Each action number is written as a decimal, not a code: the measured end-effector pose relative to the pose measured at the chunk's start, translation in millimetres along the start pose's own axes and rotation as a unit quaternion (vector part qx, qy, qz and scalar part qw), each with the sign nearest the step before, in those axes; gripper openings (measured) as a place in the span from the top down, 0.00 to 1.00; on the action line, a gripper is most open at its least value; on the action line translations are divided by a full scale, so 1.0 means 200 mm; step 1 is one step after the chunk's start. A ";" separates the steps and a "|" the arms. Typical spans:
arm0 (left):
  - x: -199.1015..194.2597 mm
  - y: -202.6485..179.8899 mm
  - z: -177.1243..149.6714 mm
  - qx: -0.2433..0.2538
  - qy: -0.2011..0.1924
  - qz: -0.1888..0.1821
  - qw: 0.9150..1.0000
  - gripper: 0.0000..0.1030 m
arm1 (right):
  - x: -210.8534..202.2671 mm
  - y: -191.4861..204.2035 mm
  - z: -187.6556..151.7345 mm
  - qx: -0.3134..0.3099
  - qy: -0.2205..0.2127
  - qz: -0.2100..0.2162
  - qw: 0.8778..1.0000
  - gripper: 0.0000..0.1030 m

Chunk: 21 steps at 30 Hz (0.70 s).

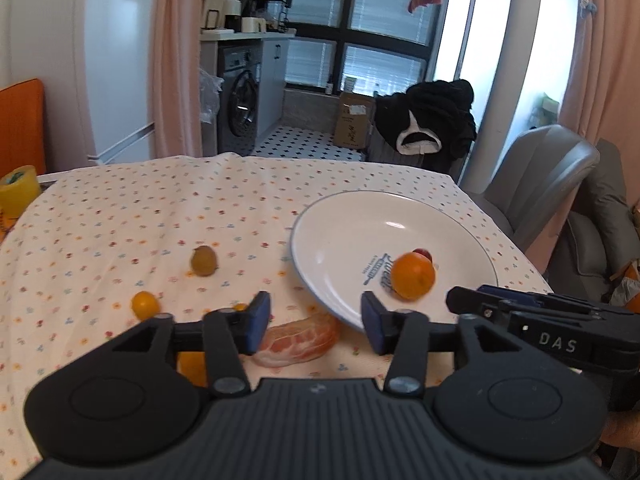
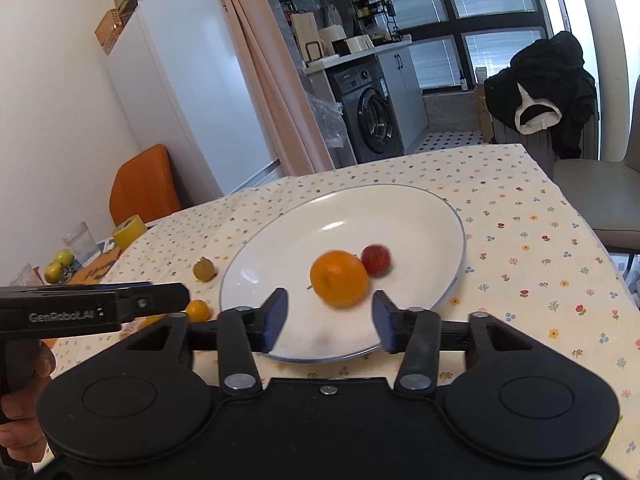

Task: Organize fruits
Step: 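Carry the orange onto the white plate and open the right gripper while the left drops the plum there, then withdraw both open grippers from the plate back toward the fruit pile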

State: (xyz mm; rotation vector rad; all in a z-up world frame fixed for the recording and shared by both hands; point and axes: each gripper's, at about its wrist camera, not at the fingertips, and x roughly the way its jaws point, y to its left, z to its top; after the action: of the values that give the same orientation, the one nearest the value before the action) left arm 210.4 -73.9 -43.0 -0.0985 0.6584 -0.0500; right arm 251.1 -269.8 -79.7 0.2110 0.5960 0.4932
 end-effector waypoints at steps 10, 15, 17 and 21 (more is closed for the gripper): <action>-0.19 0.12 -0.08 -0.020 -0.037 0.050 0.998 0.21 | -0.10 0.07 -0.04 -0.002 -0.019 0.006 1.000 0.14; -0.25 0.17 -0.10 -0.036 -0.045 0.071 0.996 0.18 | -0.14 0.08 -0.05 0.013 -0.026 0.014 0.999 0.04; -0.28 0.20 -0.11 -0.045 -0.048 0.074 0.995 0.17 | -0.15 0.10 -0.05 0.011 -0.024 0.012 1.000 0.00; -0.35 0.25 -0.14 -0.056 -0.055 0.077 0.994 0.15 | -0.18 0.15 -0.06 0.004 -0.028 0.016 0.999 0.00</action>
State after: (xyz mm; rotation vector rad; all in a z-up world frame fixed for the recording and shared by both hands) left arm 139.1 -21.6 -27.8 -0.1572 0.5573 0.1403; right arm 206.9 -261.6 -61.1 0.2416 0.5405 0.5139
